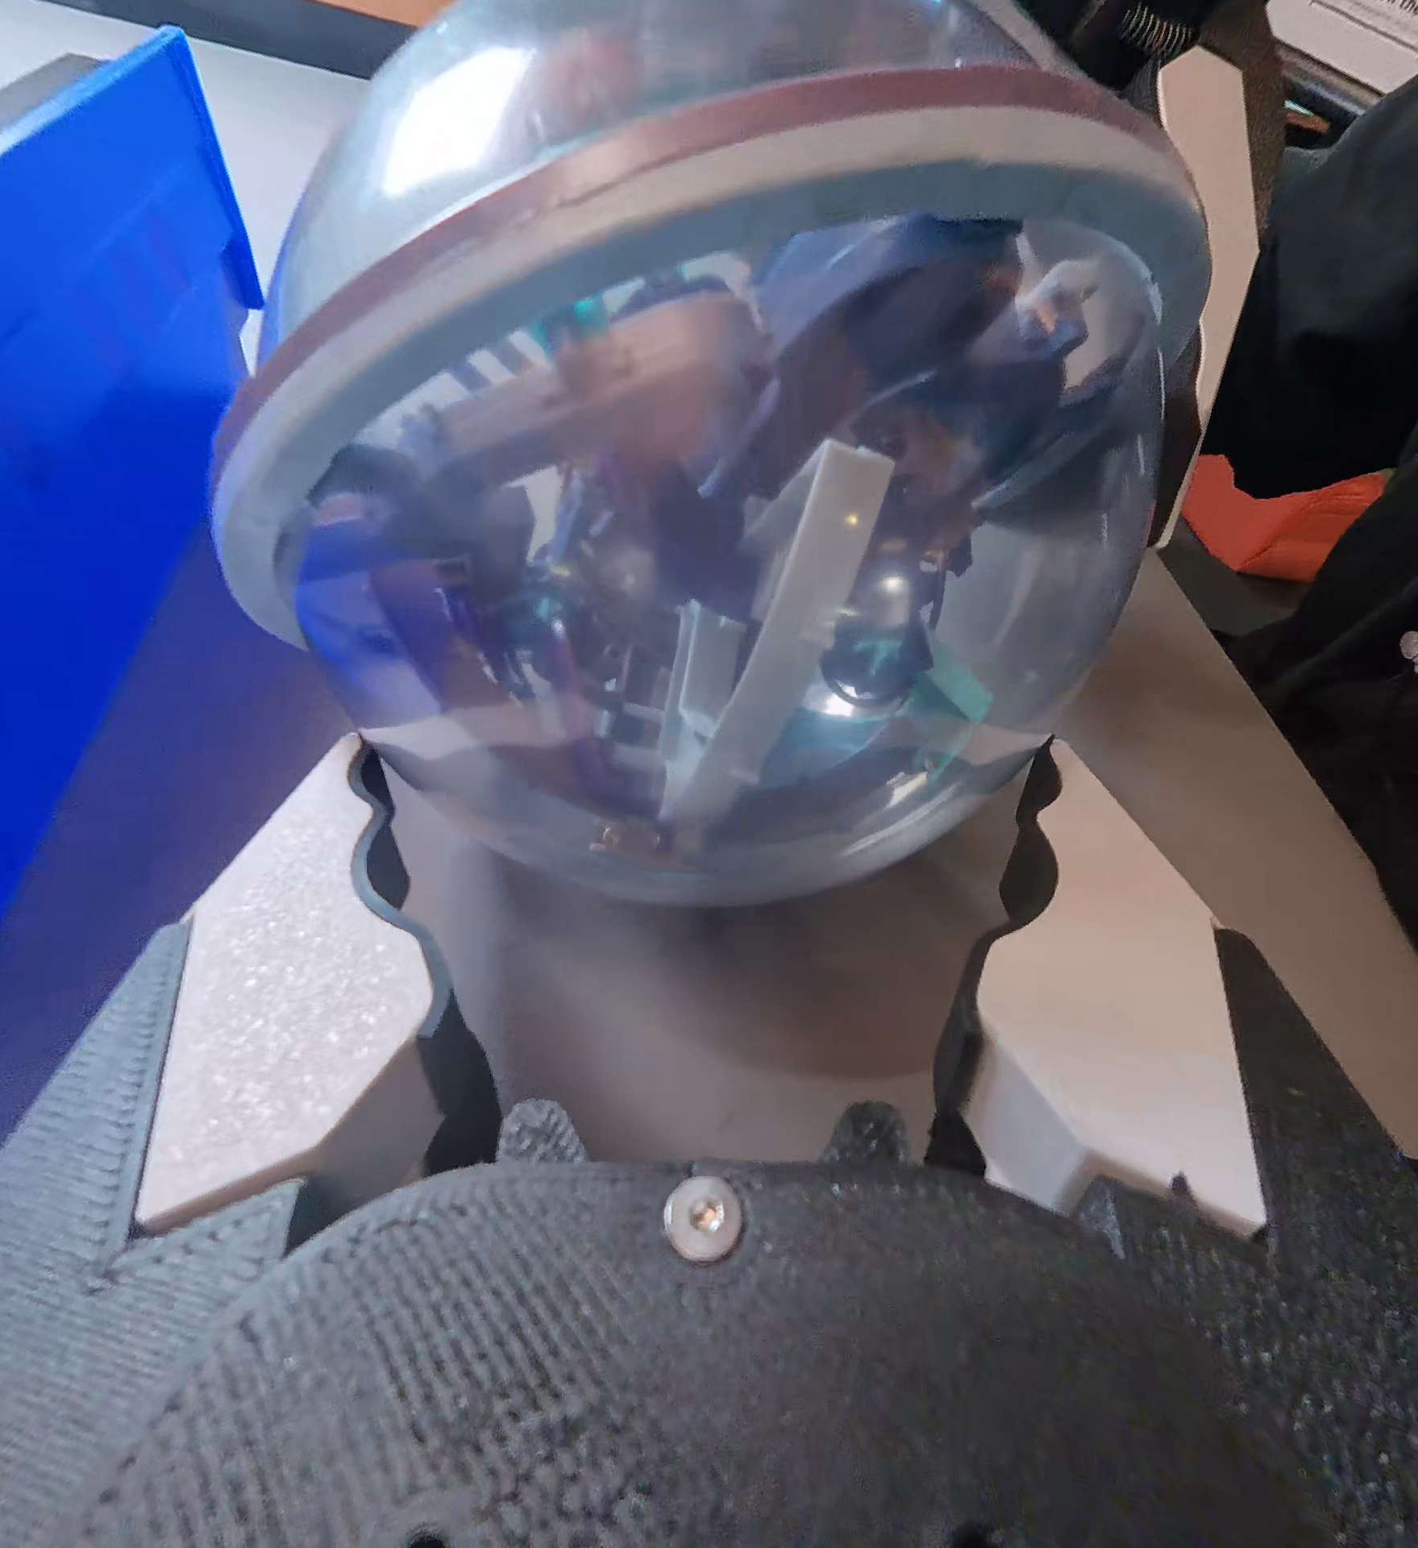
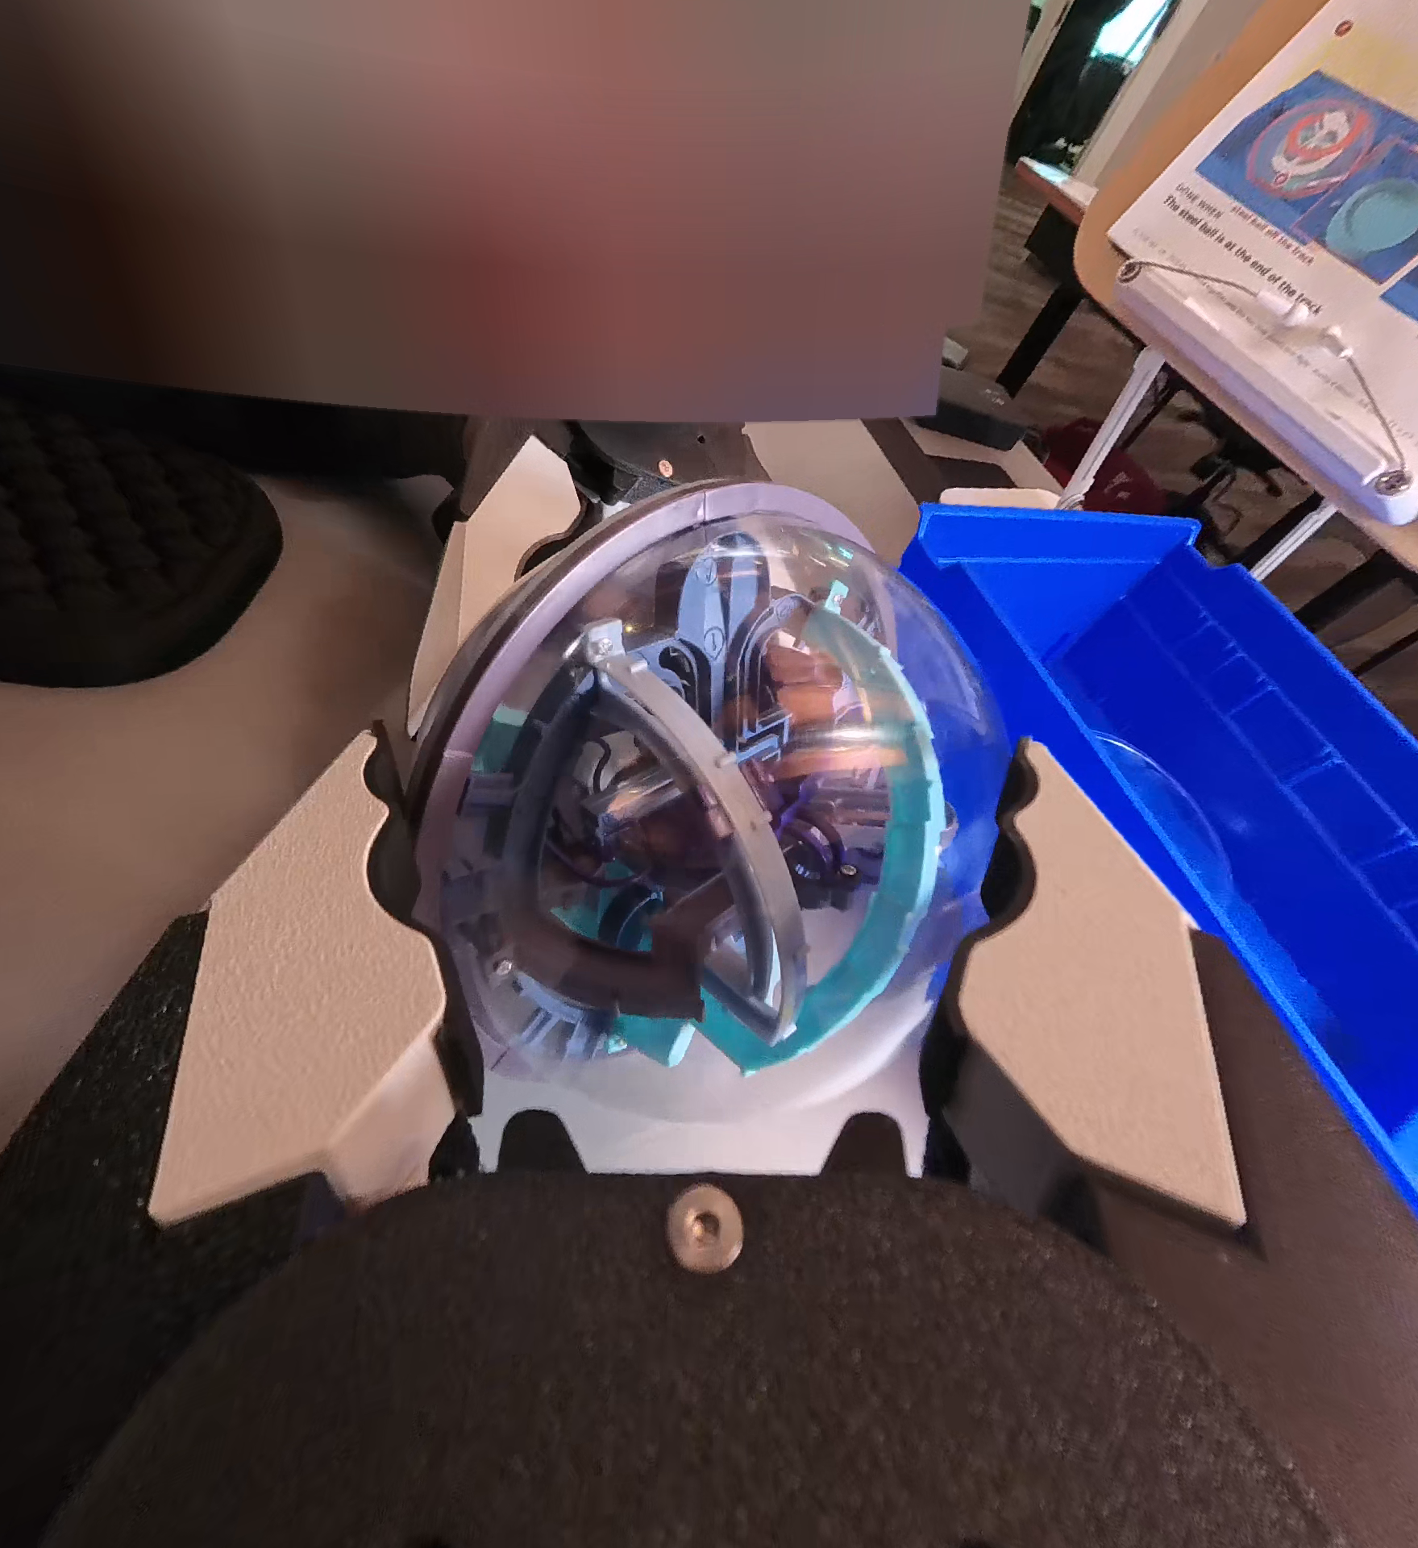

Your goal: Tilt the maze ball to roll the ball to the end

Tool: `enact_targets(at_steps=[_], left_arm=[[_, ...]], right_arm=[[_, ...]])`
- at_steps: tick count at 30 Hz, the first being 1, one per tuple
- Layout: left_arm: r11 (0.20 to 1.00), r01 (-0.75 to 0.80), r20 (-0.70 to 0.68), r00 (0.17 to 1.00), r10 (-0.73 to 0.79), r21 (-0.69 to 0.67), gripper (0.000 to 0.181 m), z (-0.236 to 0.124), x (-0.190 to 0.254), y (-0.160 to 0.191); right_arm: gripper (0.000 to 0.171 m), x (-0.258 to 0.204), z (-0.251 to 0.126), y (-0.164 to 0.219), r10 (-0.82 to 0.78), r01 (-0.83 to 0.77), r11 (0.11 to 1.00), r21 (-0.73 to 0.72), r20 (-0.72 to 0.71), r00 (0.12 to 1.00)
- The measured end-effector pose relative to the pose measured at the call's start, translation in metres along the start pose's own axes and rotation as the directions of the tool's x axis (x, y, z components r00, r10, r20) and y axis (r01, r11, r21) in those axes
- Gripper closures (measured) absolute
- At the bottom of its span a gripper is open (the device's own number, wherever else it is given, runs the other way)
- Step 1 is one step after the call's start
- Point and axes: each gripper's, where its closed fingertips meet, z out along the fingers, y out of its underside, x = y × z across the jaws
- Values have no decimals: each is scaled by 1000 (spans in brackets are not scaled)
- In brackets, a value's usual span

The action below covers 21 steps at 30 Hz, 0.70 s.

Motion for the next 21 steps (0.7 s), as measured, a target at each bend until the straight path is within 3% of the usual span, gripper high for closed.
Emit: enact_targets(at_steps=[3, 11, 16, 21], left_arm=[[1000, -27, 27, 999, 27, 14, 36, -4, -3, -2], [964, -147, 204, 974, 102, 221, 37, -49, -12, -51], [966, -120, 227, 971, 67, 227, 41, -57, -18, -42], [965, -64, 205, 979, 11, 255, 42, -61, -22, -34]], right_arm=[[34, 2, 3, 0, 3, -2, 999, -36, 32, 999], [43, 7, 26, -11, -25, 61, 983, -173, 204, 979], [33, 15, 24, -25, -34, 49, 993, -103, 139, 990], [34, 22, 7, 33, 84, -85, 990, -114, -9, 996]])
